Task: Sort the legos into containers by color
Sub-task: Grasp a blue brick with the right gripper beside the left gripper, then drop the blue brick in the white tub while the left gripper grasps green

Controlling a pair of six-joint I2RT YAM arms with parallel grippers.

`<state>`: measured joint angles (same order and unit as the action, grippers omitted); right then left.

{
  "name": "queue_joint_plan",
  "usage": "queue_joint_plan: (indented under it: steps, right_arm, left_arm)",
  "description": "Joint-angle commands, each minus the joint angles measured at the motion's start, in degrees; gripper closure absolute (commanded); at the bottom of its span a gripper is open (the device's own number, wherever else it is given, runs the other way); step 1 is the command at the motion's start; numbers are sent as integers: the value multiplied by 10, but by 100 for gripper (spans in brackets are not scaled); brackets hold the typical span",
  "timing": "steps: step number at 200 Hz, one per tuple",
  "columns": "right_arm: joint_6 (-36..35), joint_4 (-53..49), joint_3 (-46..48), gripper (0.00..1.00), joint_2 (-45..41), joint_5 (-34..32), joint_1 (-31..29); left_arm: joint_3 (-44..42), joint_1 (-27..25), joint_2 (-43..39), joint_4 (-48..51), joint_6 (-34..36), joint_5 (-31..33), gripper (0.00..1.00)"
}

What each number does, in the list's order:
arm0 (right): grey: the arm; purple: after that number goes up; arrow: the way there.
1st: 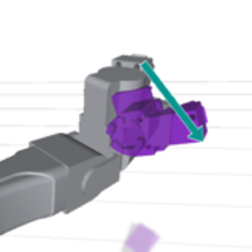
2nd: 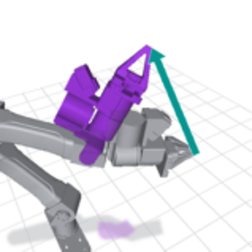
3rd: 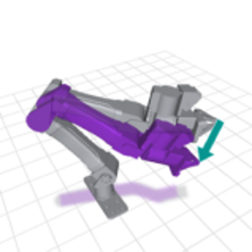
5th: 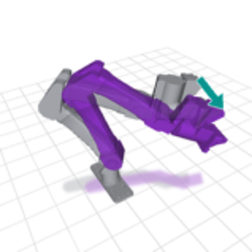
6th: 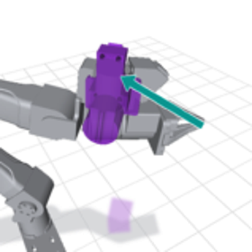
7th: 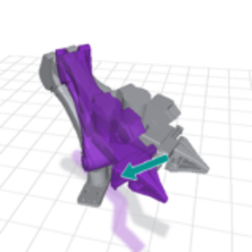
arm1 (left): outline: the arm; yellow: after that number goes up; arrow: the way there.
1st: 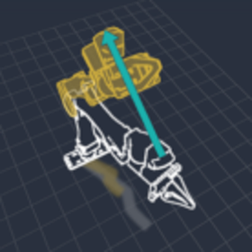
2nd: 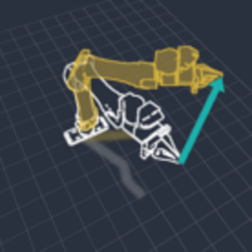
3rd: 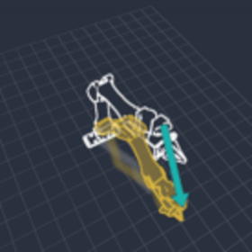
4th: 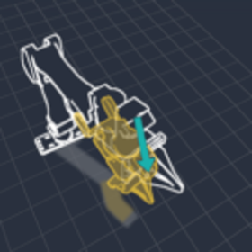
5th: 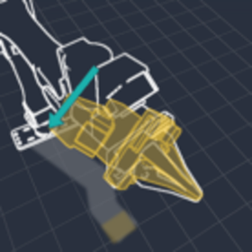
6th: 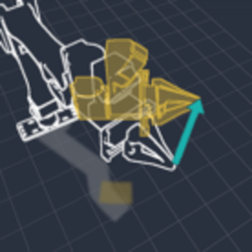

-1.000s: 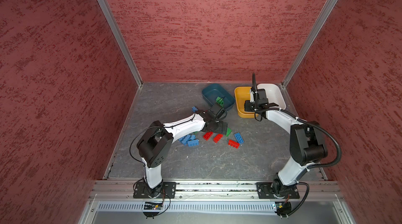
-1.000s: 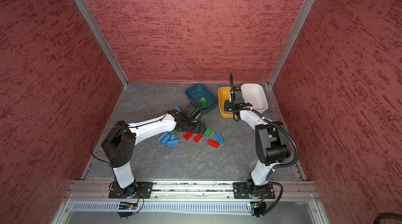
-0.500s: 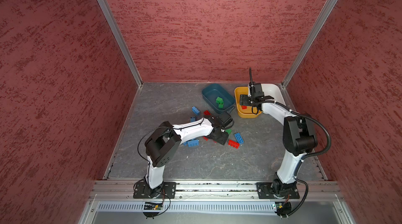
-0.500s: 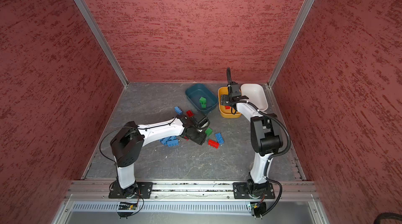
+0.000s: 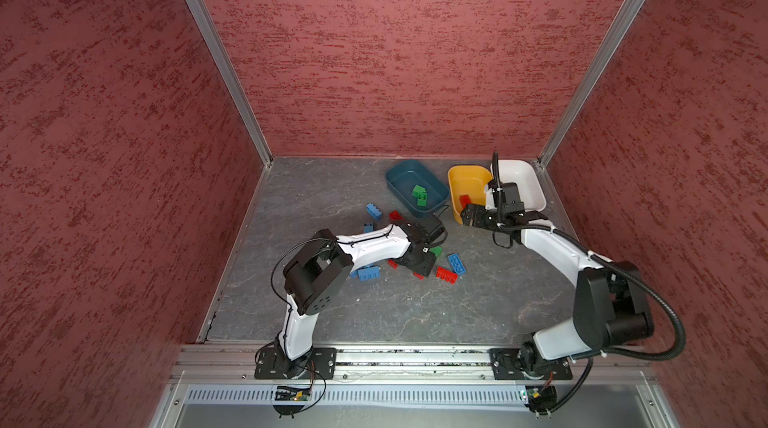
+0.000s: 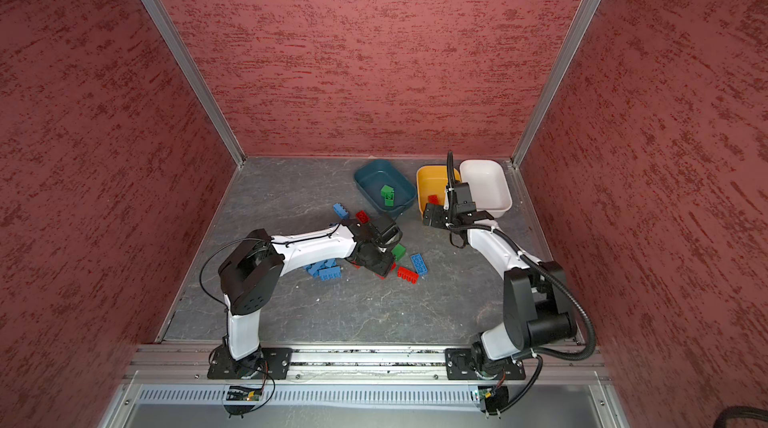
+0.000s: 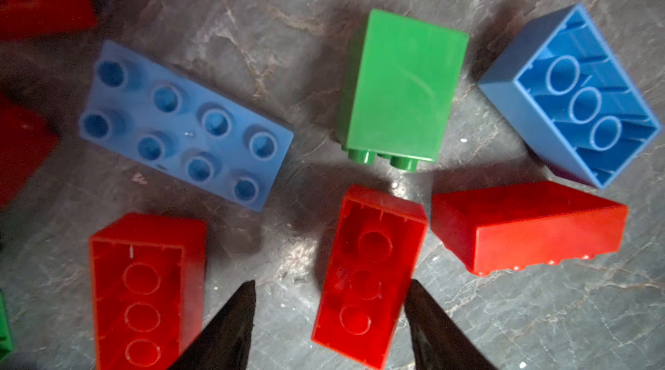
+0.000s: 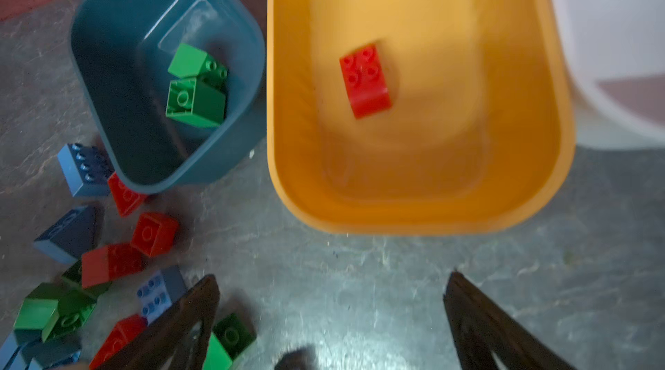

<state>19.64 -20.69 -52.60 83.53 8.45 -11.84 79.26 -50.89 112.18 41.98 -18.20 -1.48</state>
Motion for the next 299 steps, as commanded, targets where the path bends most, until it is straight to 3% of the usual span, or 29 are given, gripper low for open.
queue_joint_plan:
  steps: [1,28,68,92,143,185,260,299]
  right_arm:
    - [43,-45,43,1,-39,64,-21]
    - [54,-46,76,3,-38,94,-64]
    - [60,-66,53,17,17,-2,-118]
    - [58,-77,38,28,38,-33,-134]
    - [48,-102,20,38,75,-69,-163]
    - [45,-104,17,40,85,-99,-178]
    - [43,-56,38,69,58,-119,-172]
    - [71,-12,44,72,31,-92,-147]
  left_arm:
    - [-14,12,12,-22,-19,-33,34]
    - [-27,10,-3,-50,-16,-63,32]
    - [-58,10,-30,-85,-20,-81,26]
    - [-73,10,-45,-97,-29,-78,17]
    - [-87,10,-62,-120,-36,-71,0]
    - [-102,9,-86,-148,-38,-67,1]
    - [-103,8,-131,-200,-37,-12,1]
    - [-53,-10,-101,-216,-23,16,1]
